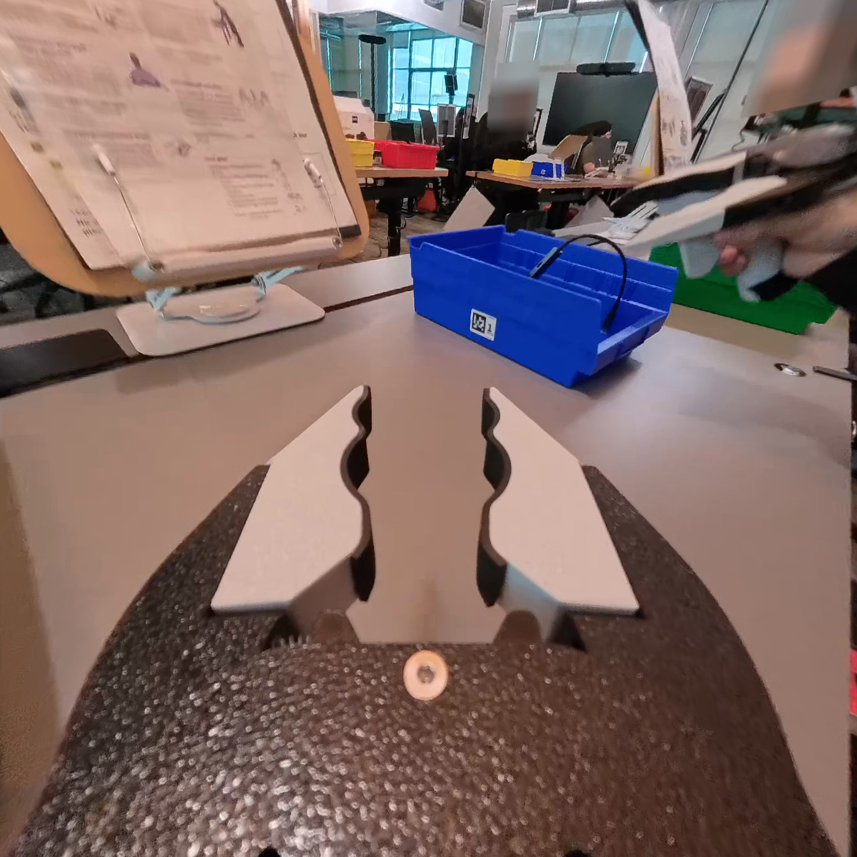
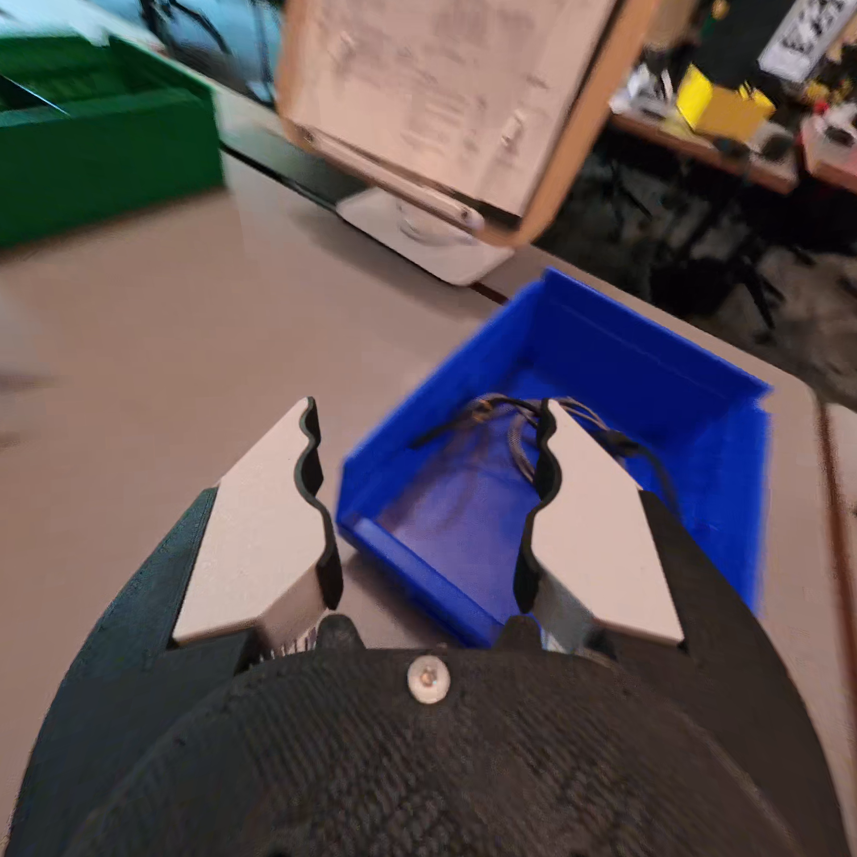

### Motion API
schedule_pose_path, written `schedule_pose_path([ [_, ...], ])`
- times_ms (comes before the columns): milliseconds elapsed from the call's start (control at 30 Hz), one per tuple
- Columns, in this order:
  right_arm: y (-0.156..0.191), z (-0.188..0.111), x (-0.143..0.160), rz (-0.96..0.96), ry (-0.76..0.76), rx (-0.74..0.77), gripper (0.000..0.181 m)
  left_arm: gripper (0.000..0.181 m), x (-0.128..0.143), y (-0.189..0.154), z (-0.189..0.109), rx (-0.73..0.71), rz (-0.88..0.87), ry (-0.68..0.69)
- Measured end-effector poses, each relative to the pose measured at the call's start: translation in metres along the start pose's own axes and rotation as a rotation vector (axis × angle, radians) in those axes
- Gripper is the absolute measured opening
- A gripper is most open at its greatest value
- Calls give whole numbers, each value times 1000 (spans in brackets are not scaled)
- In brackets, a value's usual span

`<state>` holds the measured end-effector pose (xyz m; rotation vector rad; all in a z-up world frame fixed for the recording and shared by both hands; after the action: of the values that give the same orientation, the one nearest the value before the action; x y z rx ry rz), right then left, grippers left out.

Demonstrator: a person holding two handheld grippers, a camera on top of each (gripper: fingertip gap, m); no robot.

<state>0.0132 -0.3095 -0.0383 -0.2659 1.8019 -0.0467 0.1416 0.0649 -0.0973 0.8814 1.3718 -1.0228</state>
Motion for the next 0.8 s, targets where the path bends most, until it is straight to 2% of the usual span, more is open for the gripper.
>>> schedule_pose_path([
  [100, 33, 4, 17, 23, -171, -94, 89, 45, -38, 9, -19, -52, 91, 14],
  [200, 54, 7, 29, -66, -251, -173, 88, 47, -77, 47, -36, -170, 250, 97],
  [300, 70, 8, 36, -116, -290, -253, 88, 58, -109, 115, -33, -236, 455, 316],
  [400, 84, 7, 39, -111, -384, -361, 83, 73, -124, 188, -17, -144, 632, 662],
  [467, 91, 9, 41, -66, -404, -435, 83, 73, -124, 231, -5, -50, 711, 853],
  [567, 98, 10, 45, 10, -447, -514, 81, 73, -114, 284, 15, 28, 682, 1051],
  [700, 108, 10, 53, 30, -375, -637, 83, 70, -77, 329, 39, 168, 647, 1267],
  [800, 111, 9, 55, 4, -347, -666, 83, 67, -47, 346, 55, 270, 750, 1374],
])
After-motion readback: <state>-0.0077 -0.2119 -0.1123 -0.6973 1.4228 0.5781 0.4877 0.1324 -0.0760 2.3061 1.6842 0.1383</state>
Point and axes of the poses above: each gripper's, where its closed fingertips meet, z out along the fingers, x out of its underside, y = z × x across the jaws, the point moved 10 cm from there along -z, back along the fingers, and after that the axes turned 8 degrees about -y, right-handed, at the moved point
